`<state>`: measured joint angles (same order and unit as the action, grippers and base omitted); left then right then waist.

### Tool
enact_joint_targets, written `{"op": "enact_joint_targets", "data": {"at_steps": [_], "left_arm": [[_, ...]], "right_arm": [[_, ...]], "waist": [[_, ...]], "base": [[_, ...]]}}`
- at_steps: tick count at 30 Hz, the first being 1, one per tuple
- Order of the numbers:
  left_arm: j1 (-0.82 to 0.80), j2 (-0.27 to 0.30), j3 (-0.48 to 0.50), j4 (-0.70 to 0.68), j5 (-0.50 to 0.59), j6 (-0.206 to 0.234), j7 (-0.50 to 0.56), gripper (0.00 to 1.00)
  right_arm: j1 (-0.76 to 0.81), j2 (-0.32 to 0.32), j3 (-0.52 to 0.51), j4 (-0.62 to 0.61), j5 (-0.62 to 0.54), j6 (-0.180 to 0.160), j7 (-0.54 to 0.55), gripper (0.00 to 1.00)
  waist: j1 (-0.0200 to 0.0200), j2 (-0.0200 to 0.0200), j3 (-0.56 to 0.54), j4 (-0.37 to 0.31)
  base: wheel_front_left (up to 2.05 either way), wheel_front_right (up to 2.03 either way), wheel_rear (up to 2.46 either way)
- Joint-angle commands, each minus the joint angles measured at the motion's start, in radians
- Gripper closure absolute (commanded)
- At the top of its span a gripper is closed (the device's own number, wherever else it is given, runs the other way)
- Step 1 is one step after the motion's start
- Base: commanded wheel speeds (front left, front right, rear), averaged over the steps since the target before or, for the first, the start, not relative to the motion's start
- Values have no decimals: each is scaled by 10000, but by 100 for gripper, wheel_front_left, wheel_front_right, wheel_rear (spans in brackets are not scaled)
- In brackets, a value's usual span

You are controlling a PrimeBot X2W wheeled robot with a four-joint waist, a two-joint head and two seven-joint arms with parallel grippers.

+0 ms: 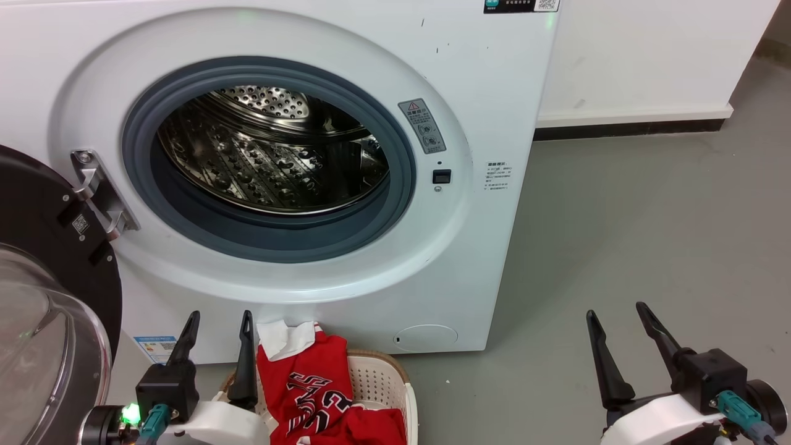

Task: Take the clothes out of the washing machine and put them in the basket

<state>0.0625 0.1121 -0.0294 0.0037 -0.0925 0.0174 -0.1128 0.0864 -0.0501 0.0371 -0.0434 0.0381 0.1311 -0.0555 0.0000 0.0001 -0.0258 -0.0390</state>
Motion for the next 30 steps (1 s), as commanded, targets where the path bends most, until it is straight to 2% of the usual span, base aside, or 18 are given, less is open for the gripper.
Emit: {"op": "enact_joint_targets", "data": {"at_steps": [1, 10, 11, 14, 30], "left_arm": [[-57, 36, 18, -12, -11, 20, -35, 0], [-52, 63, 13, -52, -121, 121, -126, 0], [0, 21, 15, 5, -112, 89, -77, 100], [86, -37, 15, 318, -159, 84, -11, 100], [-325, -157, 333, 765, -3323, -248, 486, 100]], "right_arm": [[31, -2, 12, 21, 85, -7, -48, 0], [-28, -2, 38, 93, 145, -7, -84, 0], [2, 0, 35, 100, 151, 0, -62, 100], [81, 2, 62, 353, 200, 2, -61, 100], [-362, -208, -7, 855, 3722, 1, 97, 100]], "waist": [[0, -1, 6, -7], [0, -1, 44, -42], [0, -1, 44, -43], [1, -1, 47, -45], [1, -1, 78, 12]], "base": [[0, 0, 0], [0, 0, 0], [0, 0, 0], [0, 0, 0], [0, 0, 0]]}}
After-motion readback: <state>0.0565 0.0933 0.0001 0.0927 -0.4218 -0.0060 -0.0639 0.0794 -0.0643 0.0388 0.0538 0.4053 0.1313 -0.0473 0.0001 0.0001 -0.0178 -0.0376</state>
